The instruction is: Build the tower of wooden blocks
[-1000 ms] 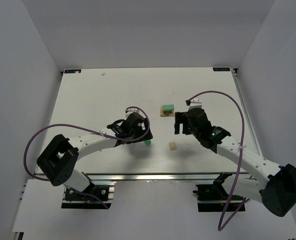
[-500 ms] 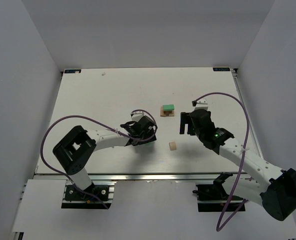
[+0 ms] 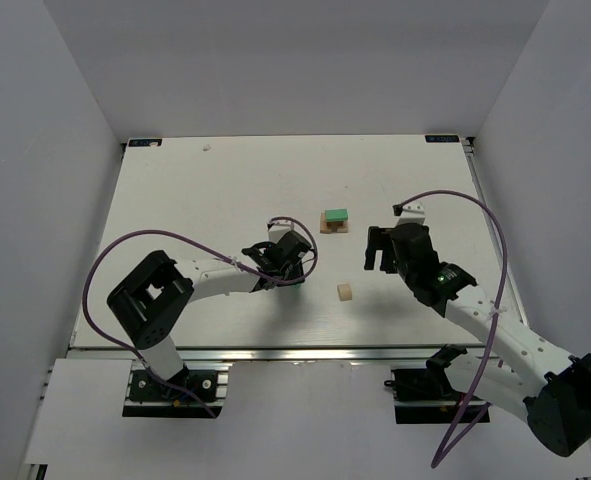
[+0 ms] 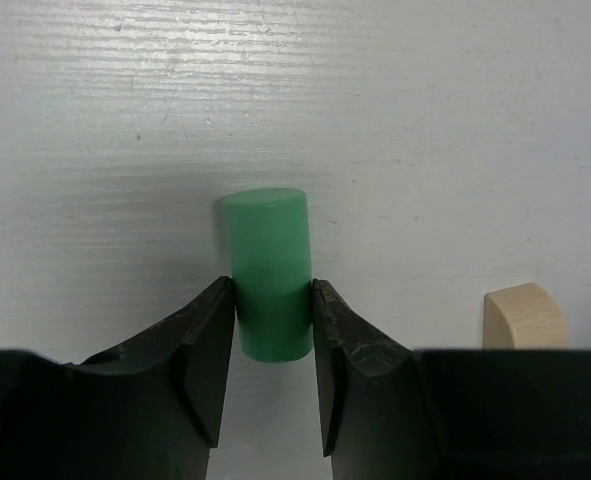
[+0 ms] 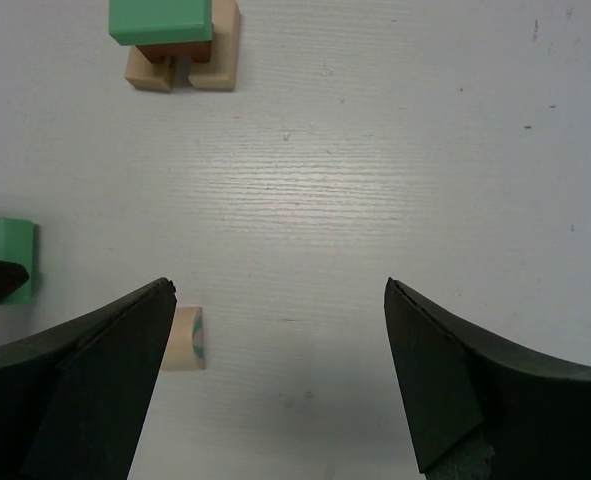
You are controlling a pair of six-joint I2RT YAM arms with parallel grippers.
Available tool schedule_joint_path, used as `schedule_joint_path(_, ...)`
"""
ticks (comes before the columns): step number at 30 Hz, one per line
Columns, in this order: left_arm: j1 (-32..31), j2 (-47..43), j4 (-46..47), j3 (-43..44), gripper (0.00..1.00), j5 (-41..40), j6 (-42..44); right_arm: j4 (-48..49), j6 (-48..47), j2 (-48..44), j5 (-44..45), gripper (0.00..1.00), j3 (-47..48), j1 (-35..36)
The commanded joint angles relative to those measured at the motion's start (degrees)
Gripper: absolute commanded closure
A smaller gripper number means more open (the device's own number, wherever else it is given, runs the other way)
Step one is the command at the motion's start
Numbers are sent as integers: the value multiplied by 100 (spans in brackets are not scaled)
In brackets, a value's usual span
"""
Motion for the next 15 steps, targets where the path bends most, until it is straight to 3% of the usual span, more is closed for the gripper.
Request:
schedule_joint_path(1,-25,-178,147,82,56,-119,433,351,-52,-252,-158,10,-103,-27)
schedule_joint_path(6,-25,-292,191,91,67,-84,960,403,-193,-235,-534,11,-121,-27)
schedule_joint_path(9,-25,-589,655,-172,82,214,1584,797,-315,-226,-1421,11,-235,-36)
schedule_joint_path(15,-25,-1495,2070,-1076,82,1700,2823,1406,-395,-156,-3478,11,-280,-106)
